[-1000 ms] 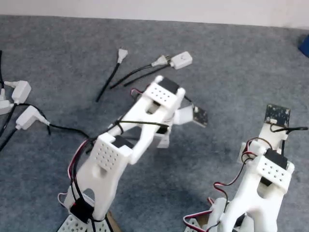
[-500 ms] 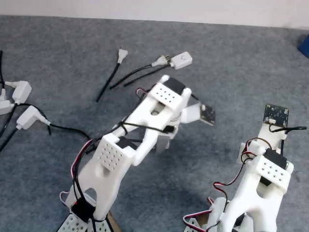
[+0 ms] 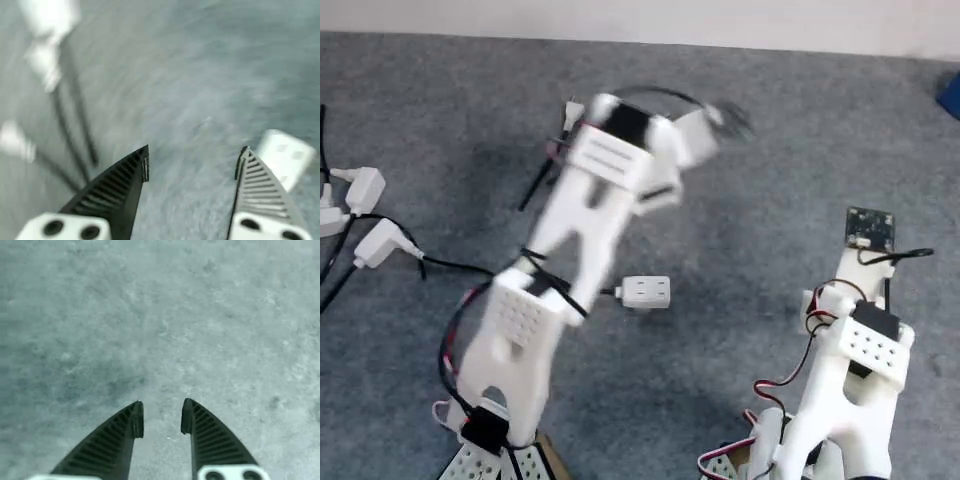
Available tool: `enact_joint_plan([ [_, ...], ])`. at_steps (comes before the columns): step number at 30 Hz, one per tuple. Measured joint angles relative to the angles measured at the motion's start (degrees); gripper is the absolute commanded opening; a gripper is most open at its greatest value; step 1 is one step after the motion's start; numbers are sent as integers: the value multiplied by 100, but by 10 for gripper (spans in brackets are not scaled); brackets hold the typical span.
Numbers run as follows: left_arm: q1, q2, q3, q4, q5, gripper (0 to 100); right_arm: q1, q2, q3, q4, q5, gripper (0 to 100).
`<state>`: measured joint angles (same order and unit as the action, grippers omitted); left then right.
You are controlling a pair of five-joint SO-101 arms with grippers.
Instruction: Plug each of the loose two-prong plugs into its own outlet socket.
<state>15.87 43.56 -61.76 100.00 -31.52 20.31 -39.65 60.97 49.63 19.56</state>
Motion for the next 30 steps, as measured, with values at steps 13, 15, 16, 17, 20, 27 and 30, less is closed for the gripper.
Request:
enact_joint_plan([
  [13,-2673,0,844,0,1046,287,-2215,2602,-3587,844,-229,135],
  [15,-2831,0,844,-79,1046,287,-2409,3578,-4466,1169,-440,135],
  [16,-2892,0,844,-290,1046,287,-2505,4009,-4862,1275,-571,135],
  [17,-2927,0,862,-563,1046,287,-2576,4387,-5248,1415,-686,135],
  [20,-2971,70,949,-1653,1046,287,-2760,4905,-5793,1582,-879,135],
  [27,-2708,1222,958,-3323,765,287,-2892,4967,-5574,1767,-958,135],
  [30,-2620,1398,958,-3490,756,287,-2760,4967,-5002,1468,-888,135],
])
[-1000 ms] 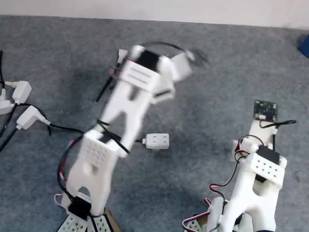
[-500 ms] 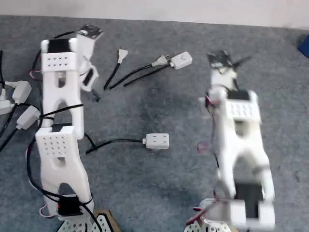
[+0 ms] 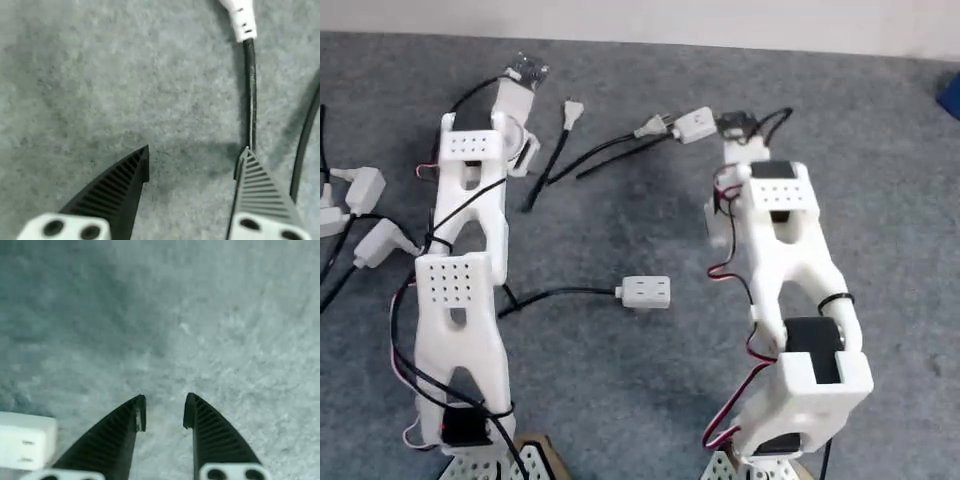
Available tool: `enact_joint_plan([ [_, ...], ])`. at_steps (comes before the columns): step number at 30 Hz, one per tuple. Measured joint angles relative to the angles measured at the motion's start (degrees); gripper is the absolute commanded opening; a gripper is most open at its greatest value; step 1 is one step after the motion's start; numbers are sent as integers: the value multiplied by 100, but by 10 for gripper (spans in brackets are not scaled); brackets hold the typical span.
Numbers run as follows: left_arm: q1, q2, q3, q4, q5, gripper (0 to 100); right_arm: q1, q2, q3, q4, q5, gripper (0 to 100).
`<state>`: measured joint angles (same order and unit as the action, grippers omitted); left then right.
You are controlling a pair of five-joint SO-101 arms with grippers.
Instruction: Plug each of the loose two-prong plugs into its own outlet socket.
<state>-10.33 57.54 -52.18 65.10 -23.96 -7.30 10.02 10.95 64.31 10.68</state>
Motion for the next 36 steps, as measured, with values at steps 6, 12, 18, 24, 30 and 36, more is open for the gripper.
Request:
enact_joint_plan([
  [6,9,0,0,-9,-18,287,290,0,818,-510,273,135],
  [12,18,9,-255,378,-18,287,325,0,844,-510,325,135],
  [18,273,9,-1345,1319,-18,287,651,0,844,-510,316,135],
  [24,475,44,-1327,1459,-18,287,686,0,844,-510,290,135],
  [30,492,659,-1178,1327,-9,253,721,0,844,-510,290,135],
  [36,527,1011,-1530,1336,-35,75,721,0,844,-510,290,135],
])
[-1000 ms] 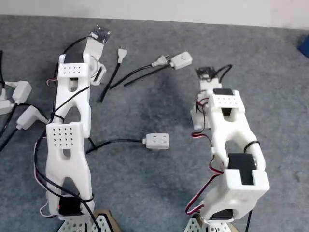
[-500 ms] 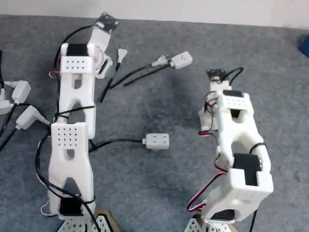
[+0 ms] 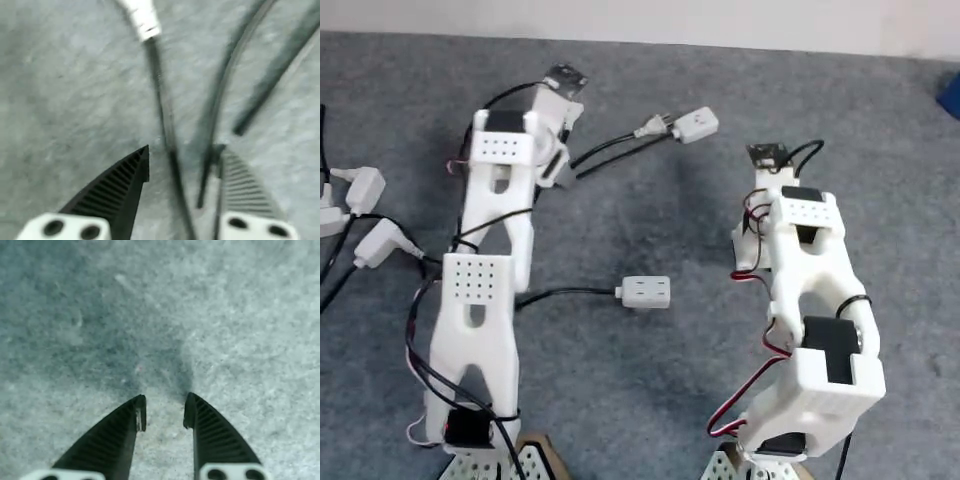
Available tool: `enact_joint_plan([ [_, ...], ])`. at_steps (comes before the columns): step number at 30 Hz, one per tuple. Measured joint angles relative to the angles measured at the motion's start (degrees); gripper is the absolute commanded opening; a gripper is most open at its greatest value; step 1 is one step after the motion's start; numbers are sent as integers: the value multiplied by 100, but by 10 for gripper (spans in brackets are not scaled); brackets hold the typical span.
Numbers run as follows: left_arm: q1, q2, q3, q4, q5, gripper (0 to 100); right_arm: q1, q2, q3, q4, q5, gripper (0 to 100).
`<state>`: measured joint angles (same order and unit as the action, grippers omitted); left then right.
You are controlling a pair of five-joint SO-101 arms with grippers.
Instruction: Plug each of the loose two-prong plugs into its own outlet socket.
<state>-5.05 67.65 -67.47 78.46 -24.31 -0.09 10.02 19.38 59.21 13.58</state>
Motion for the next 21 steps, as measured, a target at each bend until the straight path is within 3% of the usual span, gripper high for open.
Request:
enact_joint_plan([
  [4,35,53,-70,53,0,9,0,0,0,0,0,135],
  [11,255,79,-149,484,-519,7,0,0,0,0,0,135],
  [21,448,-114,-914,1292,-571,7,290,0,-18,0,0,135],
])
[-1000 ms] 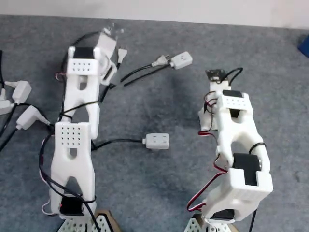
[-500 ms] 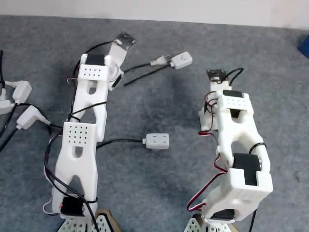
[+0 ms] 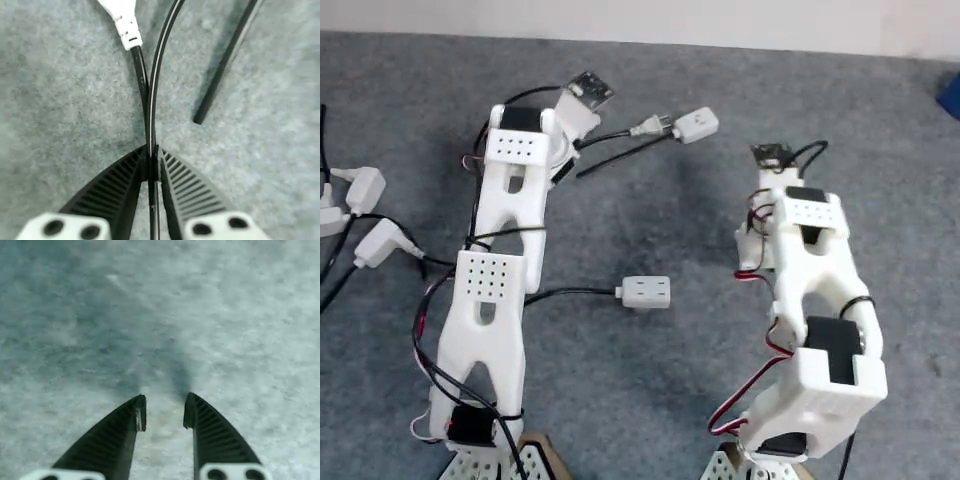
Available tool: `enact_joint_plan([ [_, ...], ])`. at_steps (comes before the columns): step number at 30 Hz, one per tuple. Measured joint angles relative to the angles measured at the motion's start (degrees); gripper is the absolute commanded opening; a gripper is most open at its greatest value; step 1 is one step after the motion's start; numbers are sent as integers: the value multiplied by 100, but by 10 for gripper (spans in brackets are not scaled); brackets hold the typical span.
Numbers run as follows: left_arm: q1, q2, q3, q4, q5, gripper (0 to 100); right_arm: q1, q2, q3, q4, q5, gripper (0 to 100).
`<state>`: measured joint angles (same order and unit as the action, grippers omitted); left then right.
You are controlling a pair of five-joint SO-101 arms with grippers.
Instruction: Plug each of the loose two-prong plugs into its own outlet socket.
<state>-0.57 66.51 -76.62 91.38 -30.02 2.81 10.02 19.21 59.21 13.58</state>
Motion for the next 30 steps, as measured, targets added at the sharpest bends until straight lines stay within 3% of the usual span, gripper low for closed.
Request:
enact_joint_plan([
  [6,686,-826,-668,879,0,6,1029,-457,-202,440,-18,135],
  [13,1732,-1741,88,949,229,6,1371,-2075,334,844,246,135],
  [19,2681,-2426,721,958,290,6,2075,-3033,1582,343,475,135],
  [26,3921,-3042,765,958,325,6,2497,-3262,2321,-9,475,135],
  [30,4185,-3270,914,958,510,6,2708,-3262,2338,-44,475,135],
])
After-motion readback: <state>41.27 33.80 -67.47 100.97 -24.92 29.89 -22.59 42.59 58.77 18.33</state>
